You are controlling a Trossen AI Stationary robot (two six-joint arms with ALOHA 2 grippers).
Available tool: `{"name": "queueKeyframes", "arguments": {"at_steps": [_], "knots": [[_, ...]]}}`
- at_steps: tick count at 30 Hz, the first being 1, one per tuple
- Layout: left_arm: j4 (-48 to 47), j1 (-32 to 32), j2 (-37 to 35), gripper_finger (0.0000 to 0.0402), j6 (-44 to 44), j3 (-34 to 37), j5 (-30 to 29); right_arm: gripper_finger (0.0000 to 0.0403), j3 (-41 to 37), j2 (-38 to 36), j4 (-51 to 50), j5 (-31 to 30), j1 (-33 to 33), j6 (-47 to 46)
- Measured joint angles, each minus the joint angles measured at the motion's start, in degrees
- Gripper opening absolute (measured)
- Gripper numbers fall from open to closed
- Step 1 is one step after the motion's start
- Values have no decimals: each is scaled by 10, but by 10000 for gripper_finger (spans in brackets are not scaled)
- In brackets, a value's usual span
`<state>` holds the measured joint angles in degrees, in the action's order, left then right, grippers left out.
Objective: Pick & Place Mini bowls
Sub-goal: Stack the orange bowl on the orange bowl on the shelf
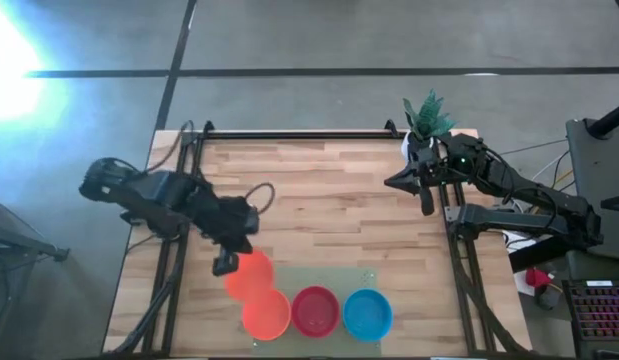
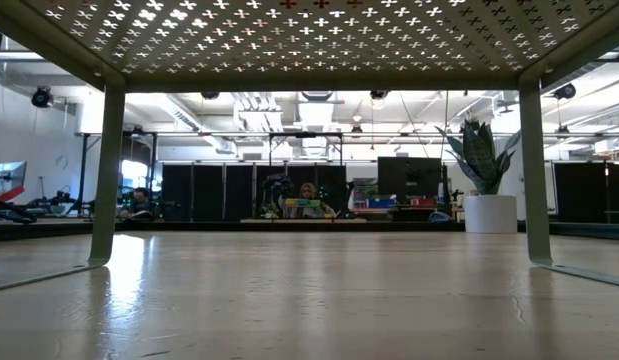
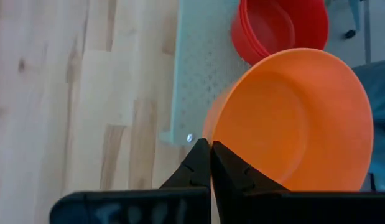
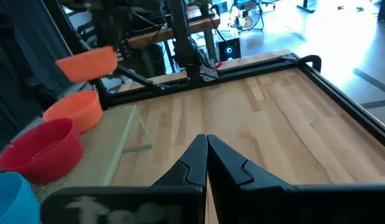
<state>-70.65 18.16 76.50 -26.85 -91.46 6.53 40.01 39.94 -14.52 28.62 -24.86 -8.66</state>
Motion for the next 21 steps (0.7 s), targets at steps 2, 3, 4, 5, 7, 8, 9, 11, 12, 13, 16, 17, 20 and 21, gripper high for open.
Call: {"name": "queueKeyframes", "arguments": {"at_steps": [2, 3, 4, 5, 7, 8, 9, 11, 12, 13, 16, 17, 20, 21], "knots": [[12, 6, 14, 0, -1, 0, 2, 8, 0, 0, 0, 1, 0, 0], [17, 9, 22, 0, -1, 0, 4, 8, 0, 0, 0, 1, 0, 0], [25, 11, 28, 0, -3, 0, 11, 8, 0, -1, 0, 1, 0, 0], [36, 14, 34, 0, -4, 0, 23, 8, 0, -1, 0, 1, 0, -2], [52, 21, 46, 0, -3, 0, 44, 8, 0, -1, 0, 1, 0, -7], [53, 26, 52, 0, 0, 0, 46, 8, 0, -1, 0, 1, 0, -7], [53, 31, 59, 0, 2, 0, 48, 8, 0, -1, 0, 1, 0, -8], [54, 36, 74, 0, 3, 0, 56, 8, 0, -1, 0, 1, 0, -8], [57, 38, 80, 0, 3, 0, 62, 8, 0, -1, 0, 1, 0, -8], [62, 39, 87, 0, 3, 0, 67, 8, 0, -1, 0, 1, 0, -8], [69, 41, 100, 0, 4, 0, 67, 8, 0, -1, 0, 1, 0, -8], [73, 41, 103, 0, 4, 0, 67, 8, 0, -1, 0, 1, 0, -8], [76, 41, 109, 0, 4, 0, 71, 8, 0, -1, 0, 1, 0, -8], [77, 41, 109, 0, 4, 0, 71, 8, 0, -1, 0, 1, 0, -8]]}}
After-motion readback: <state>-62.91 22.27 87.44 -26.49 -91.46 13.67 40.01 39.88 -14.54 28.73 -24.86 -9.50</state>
